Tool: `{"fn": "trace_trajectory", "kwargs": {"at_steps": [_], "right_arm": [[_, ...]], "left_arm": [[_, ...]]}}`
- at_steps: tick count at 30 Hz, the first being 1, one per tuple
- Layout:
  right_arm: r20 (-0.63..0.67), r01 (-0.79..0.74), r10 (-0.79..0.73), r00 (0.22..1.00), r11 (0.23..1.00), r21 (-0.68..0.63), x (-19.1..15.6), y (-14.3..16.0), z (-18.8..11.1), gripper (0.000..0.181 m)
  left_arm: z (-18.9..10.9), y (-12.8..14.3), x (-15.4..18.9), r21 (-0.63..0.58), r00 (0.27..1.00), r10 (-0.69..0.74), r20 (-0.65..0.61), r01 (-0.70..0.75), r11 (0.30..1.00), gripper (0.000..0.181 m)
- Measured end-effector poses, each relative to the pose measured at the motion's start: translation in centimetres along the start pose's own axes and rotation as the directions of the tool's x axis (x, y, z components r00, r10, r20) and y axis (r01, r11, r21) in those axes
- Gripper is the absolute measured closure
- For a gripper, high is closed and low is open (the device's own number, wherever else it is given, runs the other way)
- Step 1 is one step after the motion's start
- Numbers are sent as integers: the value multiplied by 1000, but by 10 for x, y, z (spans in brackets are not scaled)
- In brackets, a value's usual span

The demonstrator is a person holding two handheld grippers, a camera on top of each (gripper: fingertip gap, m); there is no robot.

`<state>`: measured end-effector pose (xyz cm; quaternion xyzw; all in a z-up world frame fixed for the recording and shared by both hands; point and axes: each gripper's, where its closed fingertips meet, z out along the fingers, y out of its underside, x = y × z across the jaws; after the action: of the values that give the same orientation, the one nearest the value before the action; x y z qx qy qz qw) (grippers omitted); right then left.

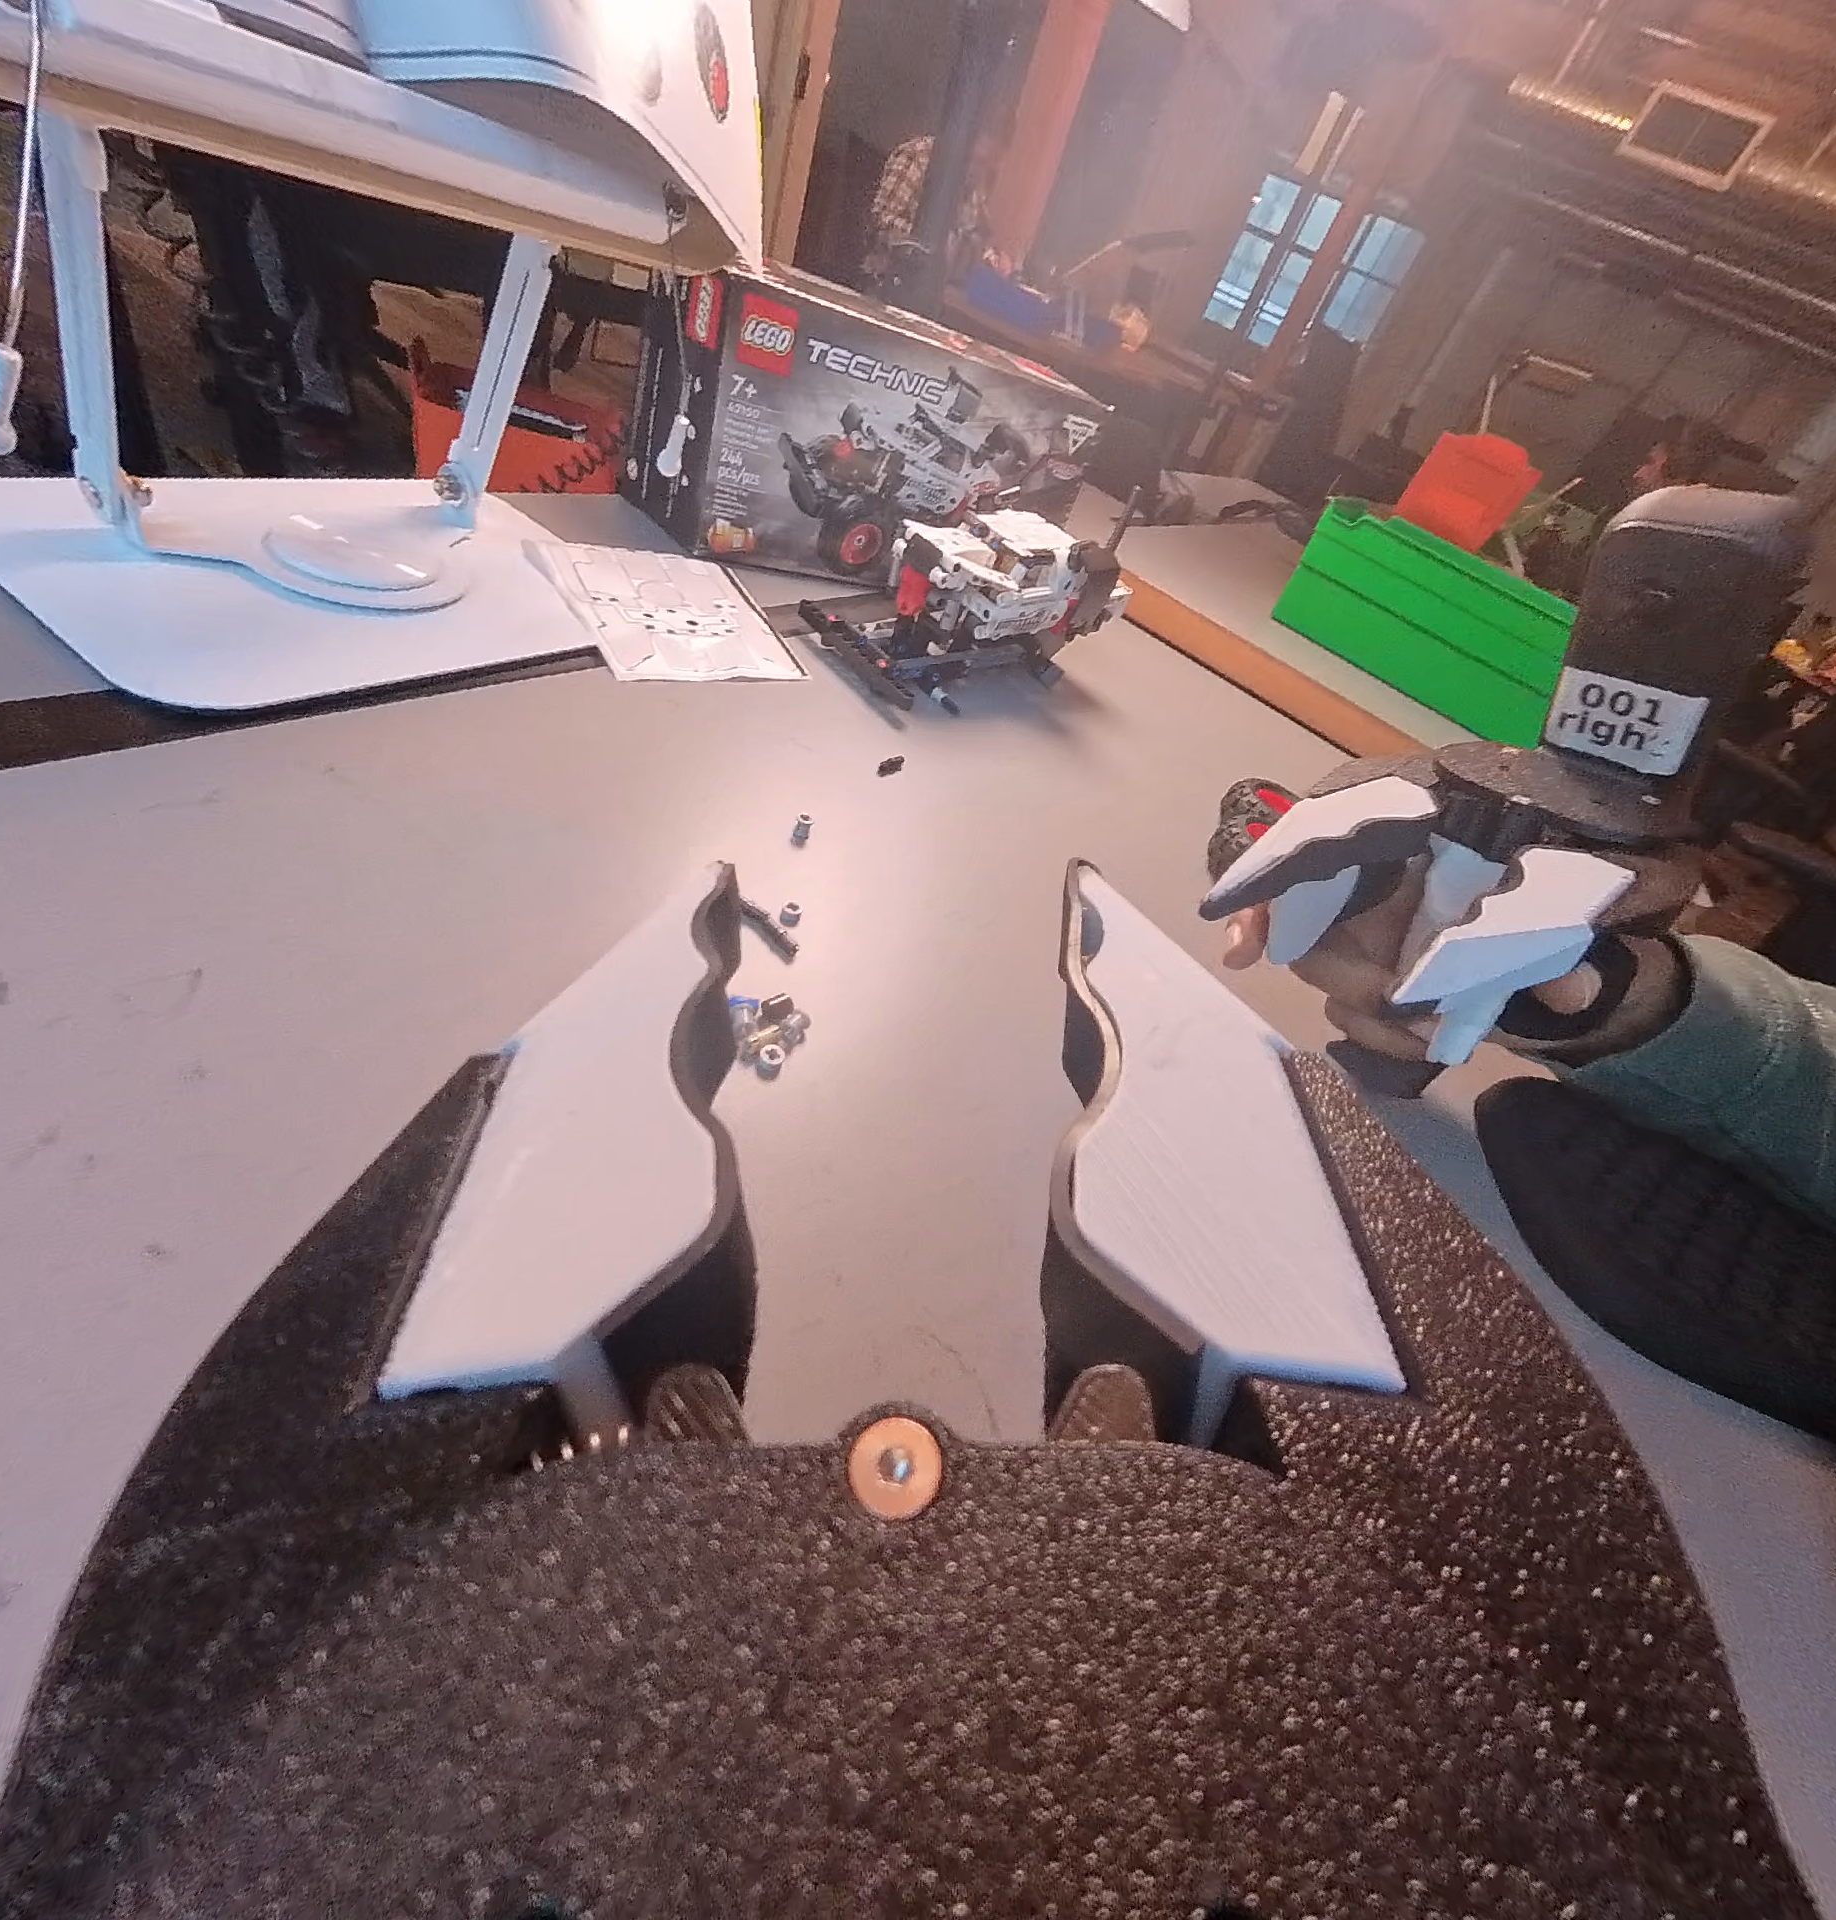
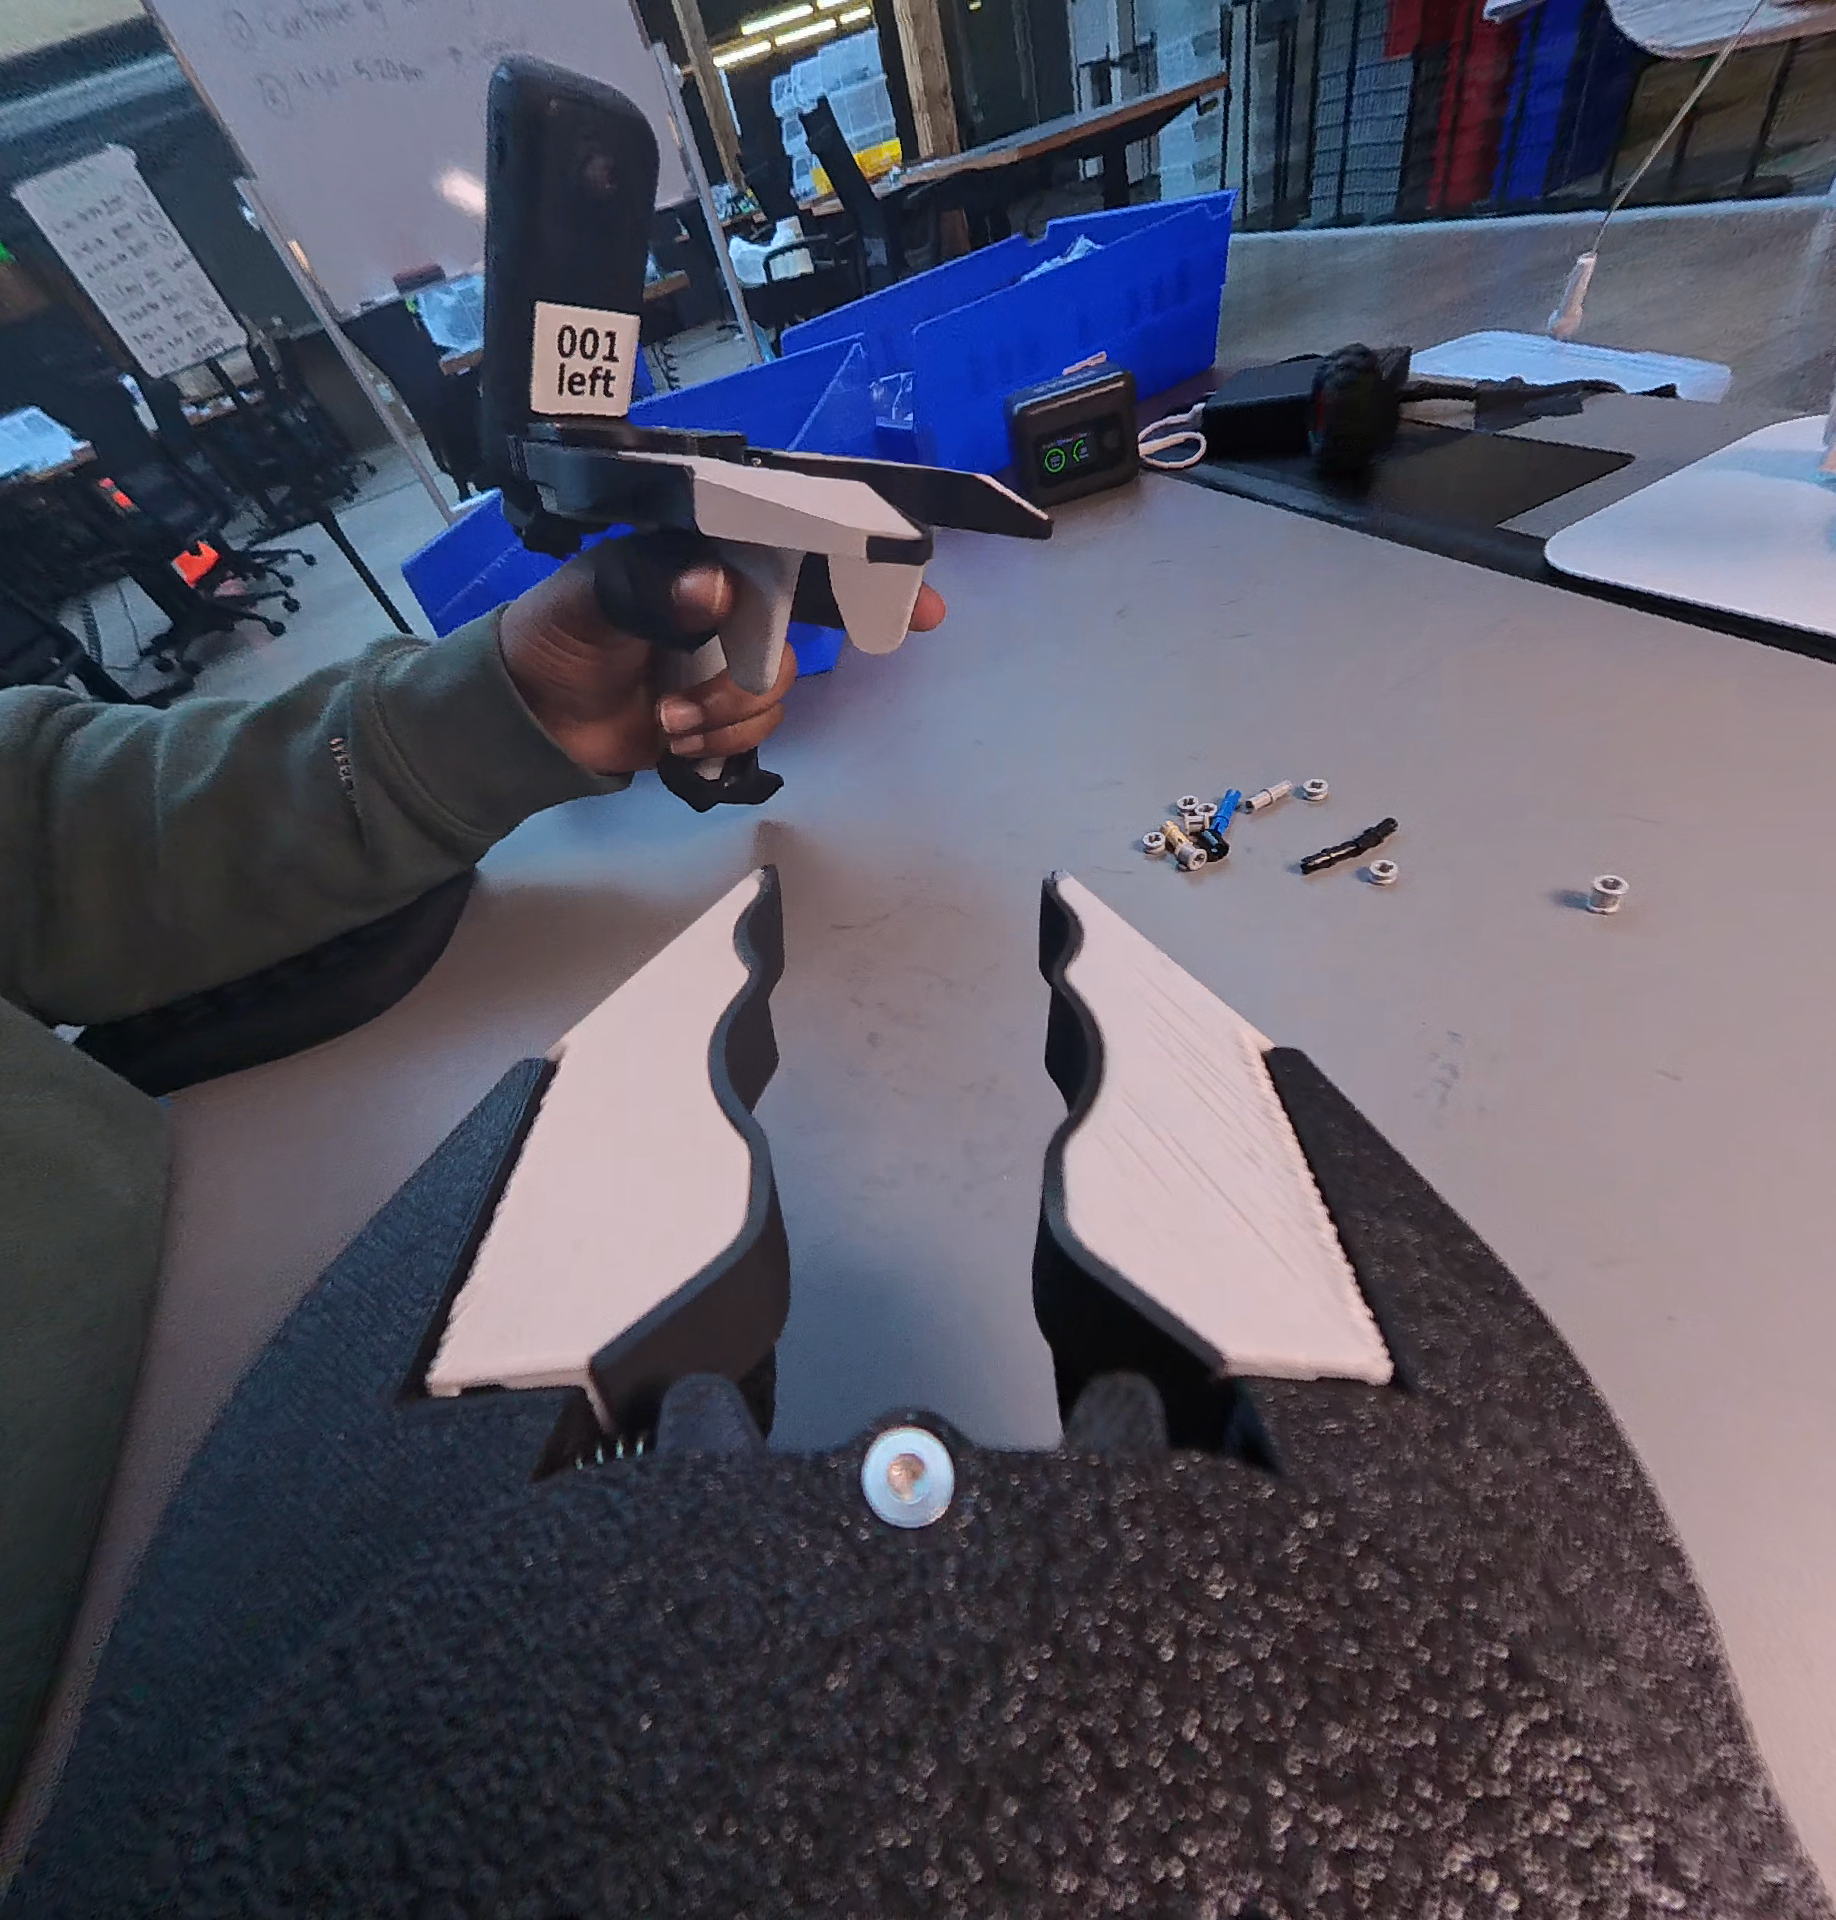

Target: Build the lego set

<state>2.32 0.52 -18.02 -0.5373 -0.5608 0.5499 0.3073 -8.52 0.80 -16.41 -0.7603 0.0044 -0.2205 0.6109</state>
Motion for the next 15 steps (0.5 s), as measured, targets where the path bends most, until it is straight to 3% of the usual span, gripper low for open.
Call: {"fn": "trace_trajectory", "kwargs": {"at_steps": [8, 15], "right_arm": [[5, 21, -21, 1000, 1000, -19, -2, 4, 2, 139], [-3, -23, 23, 1000, 1000, -4, 2, 3, 3, 134]], "left_arm": [[-5, -6, -29, -17, 985, 72, 157, -70, 997, 119], [-18, -15, -46, -60, 953, 125, 277, -113, 992, 119]]}}
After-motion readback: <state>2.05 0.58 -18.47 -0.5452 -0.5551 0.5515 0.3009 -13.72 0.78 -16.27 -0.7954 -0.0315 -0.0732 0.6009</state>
